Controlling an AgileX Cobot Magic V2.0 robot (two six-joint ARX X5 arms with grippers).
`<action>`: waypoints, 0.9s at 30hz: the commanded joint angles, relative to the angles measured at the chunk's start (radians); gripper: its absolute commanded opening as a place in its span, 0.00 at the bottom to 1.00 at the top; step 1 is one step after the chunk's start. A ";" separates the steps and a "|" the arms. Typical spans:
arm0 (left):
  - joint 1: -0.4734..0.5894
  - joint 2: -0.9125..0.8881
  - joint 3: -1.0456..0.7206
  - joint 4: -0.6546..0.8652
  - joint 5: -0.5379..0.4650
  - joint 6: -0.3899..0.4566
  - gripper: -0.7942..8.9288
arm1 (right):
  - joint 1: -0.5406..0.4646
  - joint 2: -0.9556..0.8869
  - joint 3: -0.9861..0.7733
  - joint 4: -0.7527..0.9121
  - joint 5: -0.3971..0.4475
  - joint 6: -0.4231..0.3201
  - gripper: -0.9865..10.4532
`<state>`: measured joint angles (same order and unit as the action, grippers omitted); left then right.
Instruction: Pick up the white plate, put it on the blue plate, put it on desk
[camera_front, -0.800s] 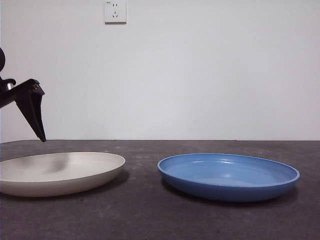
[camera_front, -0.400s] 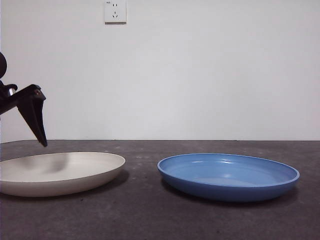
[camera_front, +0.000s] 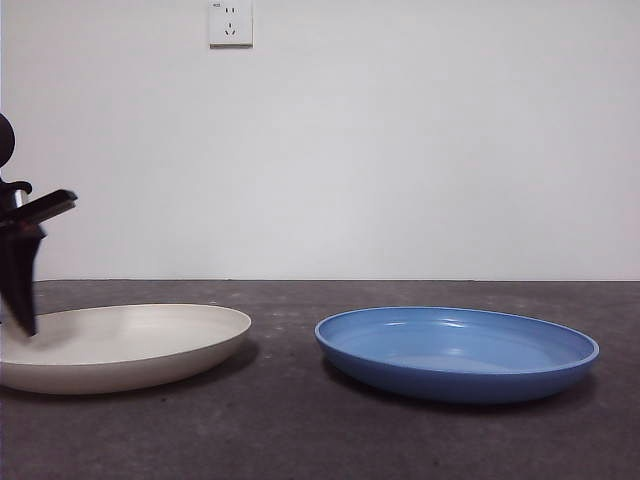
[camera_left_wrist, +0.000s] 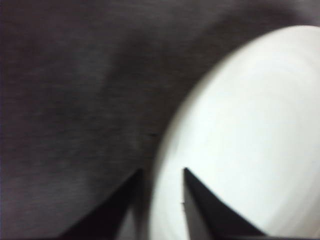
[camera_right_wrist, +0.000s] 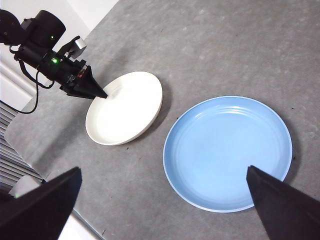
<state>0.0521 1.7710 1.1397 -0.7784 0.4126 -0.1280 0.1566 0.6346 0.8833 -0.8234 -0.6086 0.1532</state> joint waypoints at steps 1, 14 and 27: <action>0.002 0.021 0.018 0.005 -0.011 0.015 0.09 | 0.003 0.004 0.018 0.006 -0.001 -0.004 0.61; -0.031 0.020 0.096 -0.069 -0.011 0.014 0.09 | 0.003 0.004 0.022 0.007 0.010 -0.003 0.61; -0.307 0.021 0.304 -0.228 -0.011 -0.048 0.09 | 0.003 0.004 0.093 -0.065 0.072 -0.011 0.61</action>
<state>-0.2428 1.7718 1.4189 -1.0027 0.3954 -0.1509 0.1562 0.6350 0.9539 -0.8944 -0.5396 0.1528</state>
